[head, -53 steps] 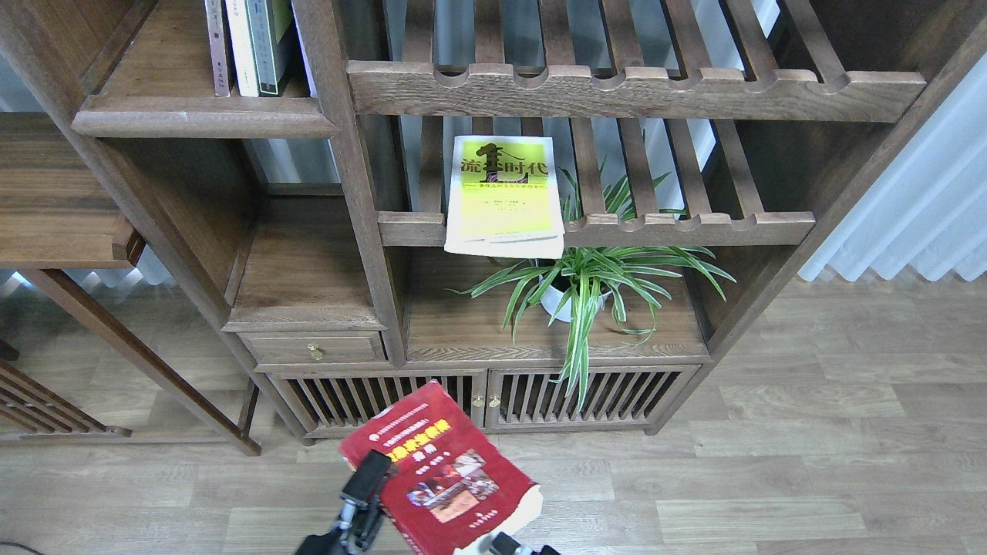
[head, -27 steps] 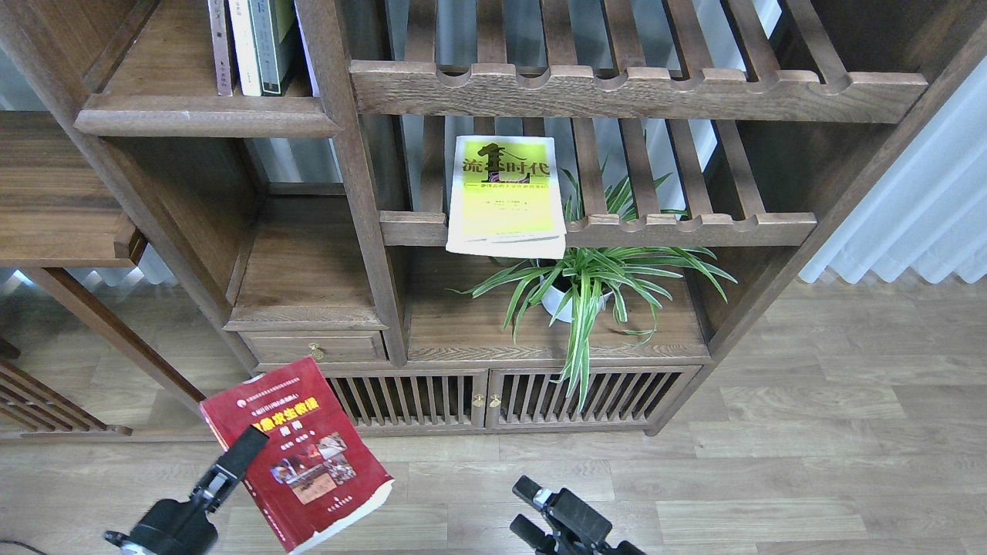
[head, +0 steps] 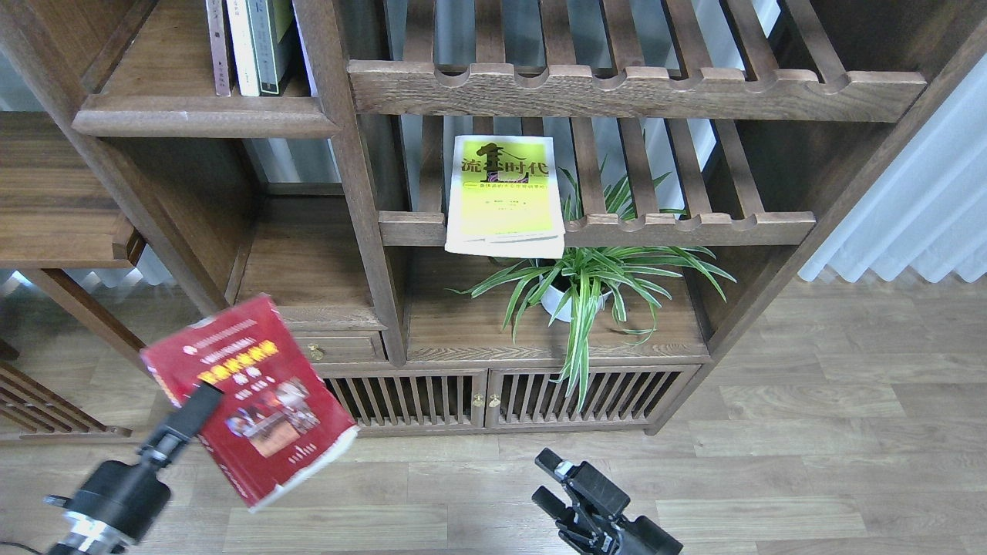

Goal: Organize books on shelf
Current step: 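Carry the red book with the left gripper up to the upper outer compartment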

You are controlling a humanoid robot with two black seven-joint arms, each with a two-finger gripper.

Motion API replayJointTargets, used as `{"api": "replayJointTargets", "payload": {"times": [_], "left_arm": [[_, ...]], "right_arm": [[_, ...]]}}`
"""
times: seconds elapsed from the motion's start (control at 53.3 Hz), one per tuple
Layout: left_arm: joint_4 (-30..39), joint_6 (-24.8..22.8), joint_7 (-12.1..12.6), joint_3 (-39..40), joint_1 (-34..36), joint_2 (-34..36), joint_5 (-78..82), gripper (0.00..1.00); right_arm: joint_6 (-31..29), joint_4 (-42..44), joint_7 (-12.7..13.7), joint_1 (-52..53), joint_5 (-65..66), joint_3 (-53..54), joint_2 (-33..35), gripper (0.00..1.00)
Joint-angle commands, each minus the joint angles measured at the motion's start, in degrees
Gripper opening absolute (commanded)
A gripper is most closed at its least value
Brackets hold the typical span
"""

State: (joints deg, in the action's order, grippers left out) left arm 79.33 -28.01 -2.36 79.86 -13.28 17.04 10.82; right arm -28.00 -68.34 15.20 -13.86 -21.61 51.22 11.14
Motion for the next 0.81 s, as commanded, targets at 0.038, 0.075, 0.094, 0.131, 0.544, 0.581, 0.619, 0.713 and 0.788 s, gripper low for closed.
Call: {"api": "replayJointTargets", "payload": {"times": [0.038, 0.075, 0.094, 0.131, 0.544, 0.581, 0.619, 0.713, 0.788], "left_arm": [[0.0, 0.0, 0.1, 1.9, 2.2, -0.4, -5.7, 0.05], [0.0, 0.0, 0.1, 2.8, 3.0, -0.4, -5.9, 0.05], [0.0, 0.0, 0.1, 3.4, 3.5, -0.2, -6.0, 0.05], [0.0, 0.0, 0.0, 3.9, 4.4, 0.2, -6.1, 0.05], [0.0, 0.0, 0.5, 4.1, 16.4, 7.2, -7.1, 0.06], [0.0, 0.0, 0.5, 4.0, 17.0, 7.3, -7.7, 0.06], [0.0, 0.0, 0.6, 3.8, 17.5, 7.4, -8.4, 0.06], [0.0, 0.0, 0.7, 3.8, 20.5, 7.9, -8.8, 0.06], [0.0, 0.0, 0.6, 3.8, 22.0, 9.1, -9.1, 0.06]], "right_arm": [[0.0, 1.0, 0.0, 0.5, 0.2, 0.0, -0.5, 0.98], [0.0, 1.1, 0.0, 0.5, 0.2, 0.0, -0.5, 0.98], [0.0, 1.1, 0.0, 0.5, 0.2, 0.0, -0.5, 0.98], [0.0, 1.1, 0.0, 0.5, 0.2, 0.0, -0.5, 0.98], [0.0, 1.1, 0.0, -0.6, 0.4, 1.3, -0.9, 0.98], [0.0, 1.1, 0.0, -0.6, 0.4, 1.3, -0.9, 0.98], [0.0, 1.1, 0.0, -0.6, 0.4, 1.3, -0.9, 0.98], [0.0, 1.4, 0.0, -0.6, 0.4, 1.3, -1.0, 0.98], [0.0, 1.5, 0.0, -0.5, 0.4, 1.3, -1.0, 0.98]]}}
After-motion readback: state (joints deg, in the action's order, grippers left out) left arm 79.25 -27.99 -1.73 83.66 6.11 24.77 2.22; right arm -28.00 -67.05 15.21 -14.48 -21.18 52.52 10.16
